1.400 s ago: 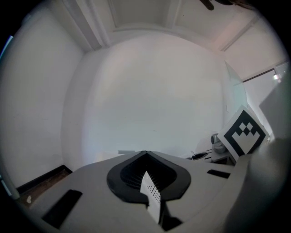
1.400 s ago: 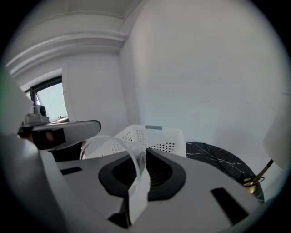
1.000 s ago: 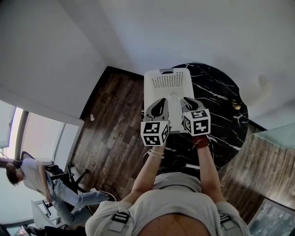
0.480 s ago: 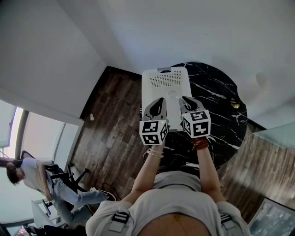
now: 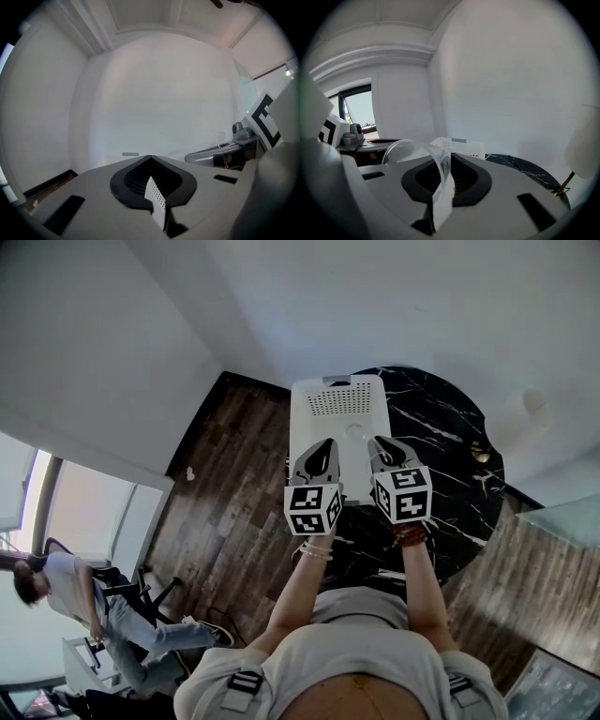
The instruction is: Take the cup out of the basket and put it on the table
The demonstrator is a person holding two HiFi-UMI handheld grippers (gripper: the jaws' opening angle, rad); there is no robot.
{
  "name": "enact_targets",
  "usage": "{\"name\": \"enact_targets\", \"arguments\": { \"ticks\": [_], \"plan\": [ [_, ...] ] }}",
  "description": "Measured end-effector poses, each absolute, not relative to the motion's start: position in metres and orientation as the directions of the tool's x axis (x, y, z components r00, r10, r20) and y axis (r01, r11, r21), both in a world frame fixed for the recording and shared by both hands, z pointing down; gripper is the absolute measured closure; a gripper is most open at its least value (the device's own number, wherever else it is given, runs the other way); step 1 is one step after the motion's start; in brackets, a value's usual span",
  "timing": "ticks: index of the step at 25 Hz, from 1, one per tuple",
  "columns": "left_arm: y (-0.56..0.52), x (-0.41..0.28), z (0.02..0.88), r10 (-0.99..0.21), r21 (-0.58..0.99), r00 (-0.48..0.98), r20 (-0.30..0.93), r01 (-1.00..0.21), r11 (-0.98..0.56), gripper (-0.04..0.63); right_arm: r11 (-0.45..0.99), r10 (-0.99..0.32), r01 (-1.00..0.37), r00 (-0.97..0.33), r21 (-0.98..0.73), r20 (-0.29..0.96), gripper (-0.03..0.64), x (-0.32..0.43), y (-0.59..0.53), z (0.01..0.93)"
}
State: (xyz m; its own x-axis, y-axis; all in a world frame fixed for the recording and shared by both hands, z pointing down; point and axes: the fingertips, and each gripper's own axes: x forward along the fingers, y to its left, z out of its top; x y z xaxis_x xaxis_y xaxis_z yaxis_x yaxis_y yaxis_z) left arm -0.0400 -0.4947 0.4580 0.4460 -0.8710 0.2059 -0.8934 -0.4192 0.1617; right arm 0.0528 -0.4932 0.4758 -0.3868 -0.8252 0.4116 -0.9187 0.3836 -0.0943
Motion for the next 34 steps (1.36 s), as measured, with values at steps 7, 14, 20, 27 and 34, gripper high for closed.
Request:
{"name": "enact_targets", "arguments": {
  "ticks": [7, 14, 20, 27, 34],
  "plan": [
    [-0.4923, -0.0431, 0.4579, -0.877, 0.157, 0.433, 0.209, -0.900, -0.407, 0.589, 0.393, -0.822, -0.914, -0.397, -0.100, 0.409, 0.583, 0.0514, -0.4905, 0.4747],
    [-0.4907, -0.0430, 0.4586, -0.877, 0.151, 0.430, 0.213, -0.902, -0.406, 0.589, 0.394, -0.821, -0.914, -0.399, -0.101, 0.408, 0.583, 0.0525, -0.4902, 0.4752],
    [-0.4889, -0.0425, 0.4573, -0.878, 0.148, 0.429, 0.212, -0.902, -0.405, 0.589, 0.393, -0.821, -0.914, -0.398, -0.100, 0.410, 0.583, 0.0537, -0.4885, 0.4748],
    [-0.4880, -0.0432, 0.4566, -0.878, 0.143, 0.429, 0.213, -0.903, -0.406, 0.589, 0.394, -0.819, -0.913, -0.400, -0.103, 0.411, 0.583, 0.0533, -0.4874, 0.4740],
    [-0.4876, -0.0429, 0.4549, -0.879, 0.108, 0.426, 0.215, -0.905, -0.412, 0.589, 0.393, -0.818, -0.914, -0.399, -0.103, 0.414, 0.583, 0.0543, -0.4872, 0.4759]
  ]
}}
